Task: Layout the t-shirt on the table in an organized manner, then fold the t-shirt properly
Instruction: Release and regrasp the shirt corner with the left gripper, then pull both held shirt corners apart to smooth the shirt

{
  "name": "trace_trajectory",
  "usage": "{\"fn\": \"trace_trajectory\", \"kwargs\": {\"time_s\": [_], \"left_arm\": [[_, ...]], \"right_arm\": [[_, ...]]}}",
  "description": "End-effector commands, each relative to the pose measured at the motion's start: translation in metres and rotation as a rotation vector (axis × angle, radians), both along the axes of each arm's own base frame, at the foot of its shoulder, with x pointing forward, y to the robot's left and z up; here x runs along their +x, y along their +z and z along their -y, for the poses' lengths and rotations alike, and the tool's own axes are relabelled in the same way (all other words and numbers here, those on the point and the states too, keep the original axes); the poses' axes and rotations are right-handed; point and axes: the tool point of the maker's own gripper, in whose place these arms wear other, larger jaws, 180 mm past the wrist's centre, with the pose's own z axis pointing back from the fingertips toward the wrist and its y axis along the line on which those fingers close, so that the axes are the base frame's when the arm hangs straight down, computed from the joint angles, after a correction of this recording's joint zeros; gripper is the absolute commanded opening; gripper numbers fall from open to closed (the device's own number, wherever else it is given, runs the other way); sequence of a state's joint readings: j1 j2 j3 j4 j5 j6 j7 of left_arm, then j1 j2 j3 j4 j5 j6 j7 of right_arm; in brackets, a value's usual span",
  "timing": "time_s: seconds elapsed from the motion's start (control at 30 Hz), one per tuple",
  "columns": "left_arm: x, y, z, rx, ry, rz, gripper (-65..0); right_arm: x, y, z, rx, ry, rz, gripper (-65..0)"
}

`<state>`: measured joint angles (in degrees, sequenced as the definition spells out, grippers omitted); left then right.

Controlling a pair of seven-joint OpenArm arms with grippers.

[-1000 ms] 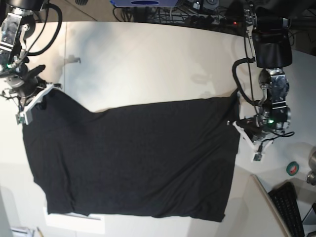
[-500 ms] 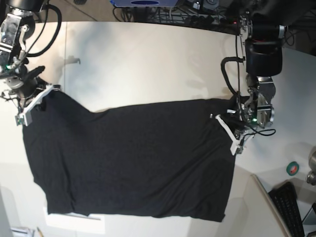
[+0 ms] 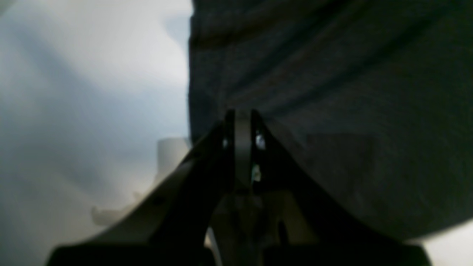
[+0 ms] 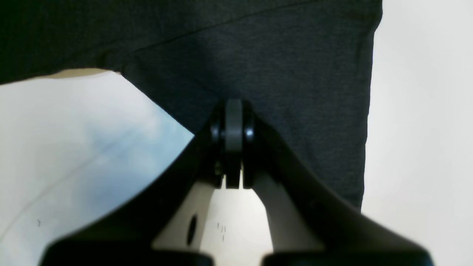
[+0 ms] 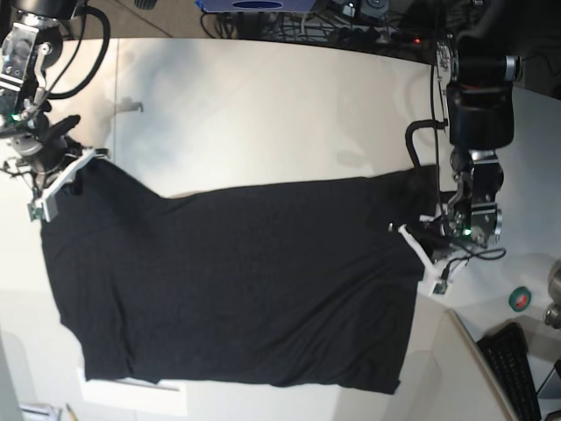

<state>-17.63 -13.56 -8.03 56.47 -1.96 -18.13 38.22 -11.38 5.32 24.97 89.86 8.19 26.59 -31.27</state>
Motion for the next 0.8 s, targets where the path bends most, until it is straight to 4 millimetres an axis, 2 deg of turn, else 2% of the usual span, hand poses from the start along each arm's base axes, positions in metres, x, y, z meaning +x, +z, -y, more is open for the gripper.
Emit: {"fn": "trace_trajectory", "kwargs": {"time_s": [0.0,0.17,0.27,0.3,0.4,0.5,0.57,0.77], "left_arm": [[-0.001,0.012,-0.014,-0.009,0.038,0.035,-65.0],[-0.059,0.021,-0.050,-0.188,0.225,0.076,-65.0],[-0.093,0.023,-0.053,-0.292,0.273,0.092,-65.0],[-0.101,0.025,-0.052,-0.329,0.287,0.102,-62.5],[-0.121,0.028,-0.053,-0.425,0.342,0.121,-29.1],[-0.127,0.022,-0.048,-0.468,0.317,0.115,-8.1],[-0.132,0.014,-0.043,-0.492,0.284,0.095,-1.0],[-0.128,-0.003,-0.039,-0.547,0.331,0.127,-0.3]], "right_arm": [[0.007,0.012,0.009,-0.012,-0.013,0.048,-65.0],[0.005,0.013,0.018,-0.017,-0.037,0.049,-65.0],[0.005,0.013,0.018,-0.017,-0.037,0.051,-65.0],[0.005,0.013,0.018,-0.017,-0.037,0.051,-65.0],[0.005,0.013,0.016,-0.016,-0.031,0.050,-65.0],[0.006,0.013,0.015,-0.014,-0.031,0.052,-65.0],[0.006,0.013,0.015,-0.014,-0.030,0.051,-65.0],[0.006,0.013,0.017,-0.015,-0.036,0.052,-65.0]]}}
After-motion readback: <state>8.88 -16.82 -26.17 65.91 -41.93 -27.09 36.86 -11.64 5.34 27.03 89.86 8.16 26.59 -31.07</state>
